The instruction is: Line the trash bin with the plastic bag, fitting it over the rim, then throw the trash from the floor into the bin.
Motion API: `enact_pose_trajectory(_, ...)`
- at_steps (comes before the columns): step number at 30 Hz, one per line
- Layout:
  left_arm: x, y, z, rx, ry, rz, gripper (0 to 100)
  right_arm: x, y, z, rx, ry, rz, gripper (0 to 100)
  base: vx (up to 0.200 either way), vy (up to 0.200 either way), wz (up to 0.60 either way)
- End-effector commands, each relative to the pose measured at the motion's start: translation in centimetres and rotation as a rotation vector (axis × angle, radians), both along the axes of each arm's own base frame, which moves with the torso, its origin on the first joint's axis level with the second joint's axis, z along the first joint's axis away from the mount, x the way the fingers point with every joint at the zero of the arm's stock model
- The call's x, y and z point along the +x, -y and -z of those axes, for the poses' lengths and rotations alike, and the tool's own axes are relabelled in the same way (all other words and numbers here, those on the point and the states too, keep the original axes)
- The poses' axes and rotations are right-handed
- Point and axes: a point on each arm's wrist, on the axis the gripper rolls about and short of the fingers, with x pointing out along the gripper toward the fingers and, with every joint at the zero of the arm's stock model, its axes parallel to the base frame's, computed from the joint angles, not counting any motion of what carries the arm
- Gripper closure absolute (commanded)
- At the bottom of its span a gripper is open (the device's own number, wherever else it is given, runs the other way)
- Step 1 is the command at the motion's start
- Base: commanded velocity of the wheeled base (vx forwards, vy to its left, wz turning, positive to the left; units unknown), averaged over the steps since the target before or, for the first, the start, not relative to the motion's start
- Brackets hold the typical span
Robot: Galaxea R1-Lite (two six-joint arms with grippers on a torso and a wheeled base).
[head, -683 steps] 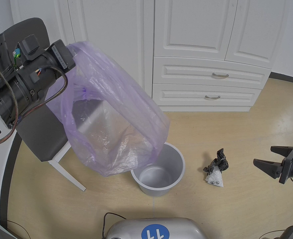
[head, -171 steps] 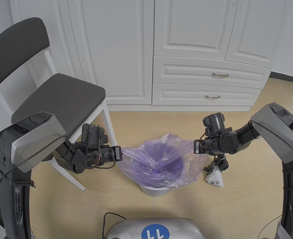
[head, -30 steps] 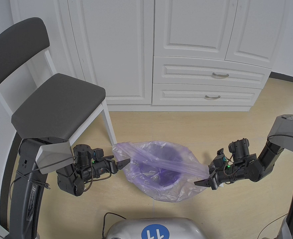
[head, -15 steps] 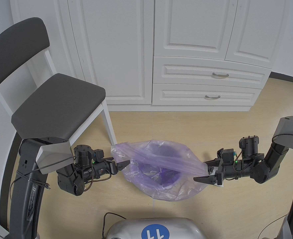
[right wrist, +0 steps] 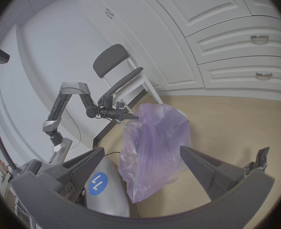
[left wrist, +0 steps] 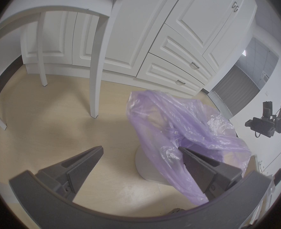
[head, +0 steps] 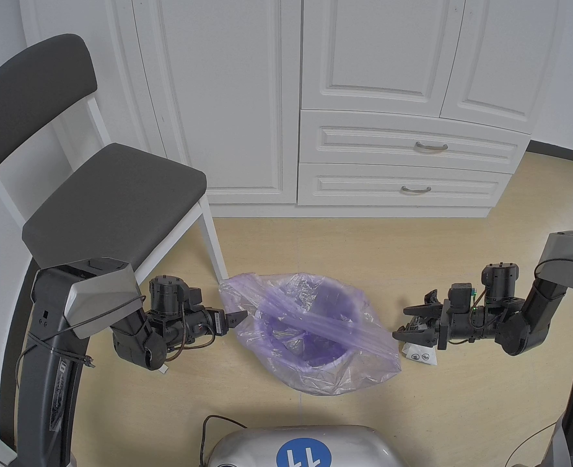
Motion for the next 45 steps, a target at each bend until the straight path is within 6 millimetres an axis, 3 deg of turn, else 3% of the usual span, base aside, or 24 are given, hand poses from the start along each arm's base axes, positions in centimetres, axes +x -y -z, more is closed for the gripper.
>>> enact_pose_trajectory(1,0.1,0.0,-0.7,-0.004,0.021,0.000,0,0.6,-2.2,-1.5,-0.052,0.054,0.149,0,0.000,0.000,0.00)
enact_pose_trajectory(5,-0.1,0.1,-1.1,-0.009,0.041,0.004,0,0.7,-6.6,-2.8,-0.095,0.067,0.372,0,0.000,0.000,0.00)
enact_pose_trajectory(6,-0.1,0.1,-1.1,-0.009,0.041,0.005,0,0.7,-7.0,-2.9,-0.098,0.072,0.384,100,0.000,0.000,0.00)
enact_pose_trajectory(7,-0.3,0.3,-1.0,-0.007,0.035,0.010,0,1.1,-9.0,-3.3,-0.111,0.109,0.449,100,0.000,0.000,0.00)
enact_pose_trajectory(8,-0.3,0.3,-1.0,-0.007,0.035,0.010,0,1.1,-9.0,-3.3,-0.111,0.109,0.449,100,0.000,0.000,0.00)
enact_pose_trajectory(10,-0.4,0.3,-1.0,-0.007,0.034,0.010,0,2.0,-12.3,-3.9,-0.113,0.142,0.487,100,0.000,0.000,0.00)
enact_pose_trajectory(11,-0.4,0.3,-1.0,-0.007,0.034,0.010,0,2.0,-12.3,-3.9,-0.113,0.142,0.487,100,0.000,0.000,0.00)
enact_pose_trajectory(12,-0.4,0.3,-1.0,-0.007,0.034,0.010,0,3.1,-14.9,-4.2,-0.124,0.126,0.494,100,0.000,0.000,0.00)
enact_pose_trajectory(14,-0.4,0.3,-1.0,-0.007,0.035,0.010,0,3.9,-16.0,-4.6,-0.134,0.115,0.511,100,0.000,0.000,0.00)
enact_pose_trajectory(16,-0.7,0.3,-0.9,-0.002,0.028,0.015,0,7.0,-19.6,-4.7,-0.161,0.048,0.596,100,0.000,0.000,0.00)
enact_pose_trajectory(20,-1.2,0.3,-1.1,0.007,0.057,0.024,0,10.1,-22.7,-2.7,-0.153,-0.032,0.654,100,0.000,0.000,0.00)
enact_pose_trajectory(26,-1.2,0.2,-1.0,0.006,0.062,0.024,0,11.4,-24.8,-0.2,-0.180,-0.119,0.638,100,0.000,0.000,0.00)
enact_pose_trajectory(32,-1.2,0.3,-1.2,0.006,0.068,0.026,0,9.8,-26.6,1.2,-0.222,-0.230,0.621,100,0.000,0.000,0.00)
enact_pose_trajectory(45,-1.2,0.3,-0.9,0.007,0.062,0.026,0,10.3,-26.0,5.1,-0.293,-0.304,0.594,100,0.000,0.000,0.00)
